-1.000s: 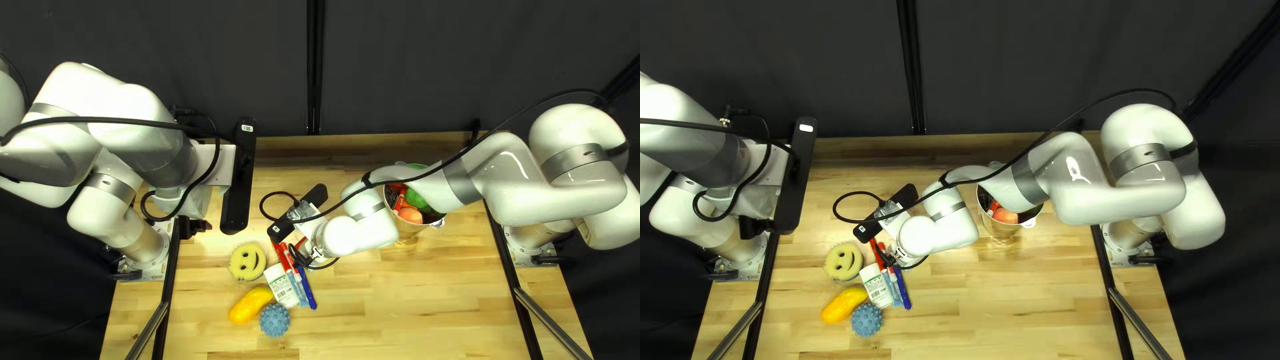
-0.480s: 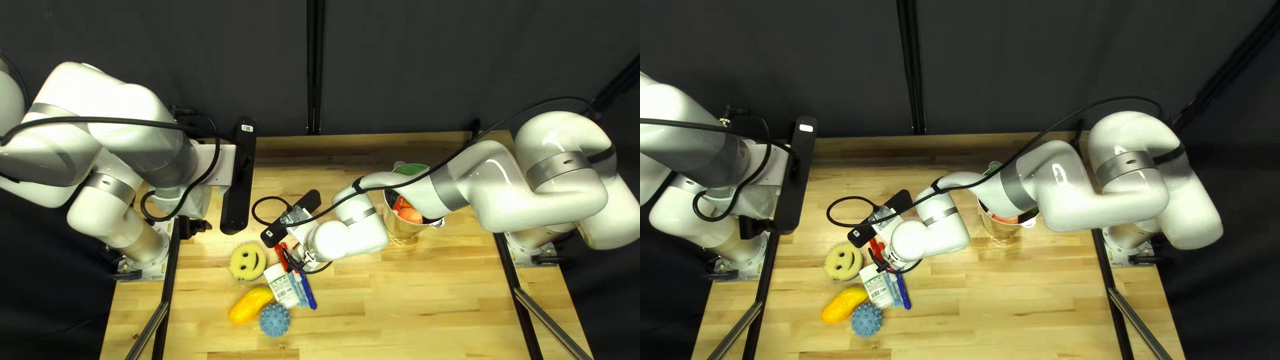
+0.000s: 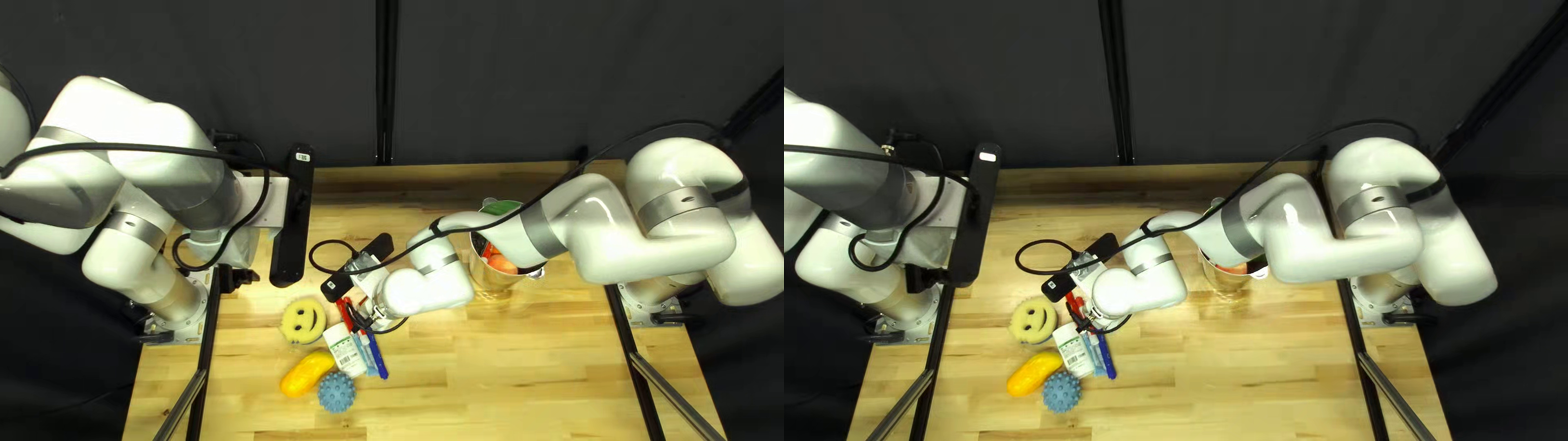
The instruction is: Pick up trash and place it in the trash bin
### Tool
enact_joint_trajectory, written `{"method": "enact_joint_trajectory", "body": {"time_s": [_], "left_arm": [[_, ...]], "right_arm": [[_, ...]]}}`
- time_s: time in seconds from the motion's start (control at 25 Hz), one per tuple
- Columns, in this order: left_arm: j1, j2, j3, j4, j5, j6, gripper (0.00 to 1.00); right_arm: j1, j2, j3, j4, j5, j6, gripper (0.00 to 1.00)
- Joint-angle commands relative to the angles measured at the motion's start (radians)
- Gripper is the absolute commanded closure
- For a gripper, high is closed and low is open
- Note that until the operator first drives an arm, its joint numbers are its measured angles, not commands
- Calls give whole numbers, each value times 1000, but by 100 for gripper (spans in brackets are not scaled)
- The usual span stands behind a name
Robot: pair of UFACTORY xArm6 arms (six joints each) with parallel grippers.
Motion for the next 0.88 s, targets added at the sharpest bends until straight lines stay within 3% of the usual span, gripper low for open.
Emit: {"method": "enact_joint_trajectory", "body": {"time_s": [0.04, 0.28, 0.48, 0.64, 0.88], "left_arm": [[0, 0, 0, 0, 0, 0, 0], [0, 0, 0, 0, 0, 0, 0], [0, 0, 0, 0, 0, 0, 0], [0, 0, 0, 0, 0, 0, 0], [0, 0, 0, 0, 0, 0, 0]], "right_arm": [[0, -51, 46, -15, 2, 27, 96], [15, -203, 160, -64, 56, 93, 100], [44, -434, 314, -110, 159, 175, 99], [82, -672, 419, -117, 335, 221, 99], [115, -879, 482, -95, 548, 228, 98]]}}
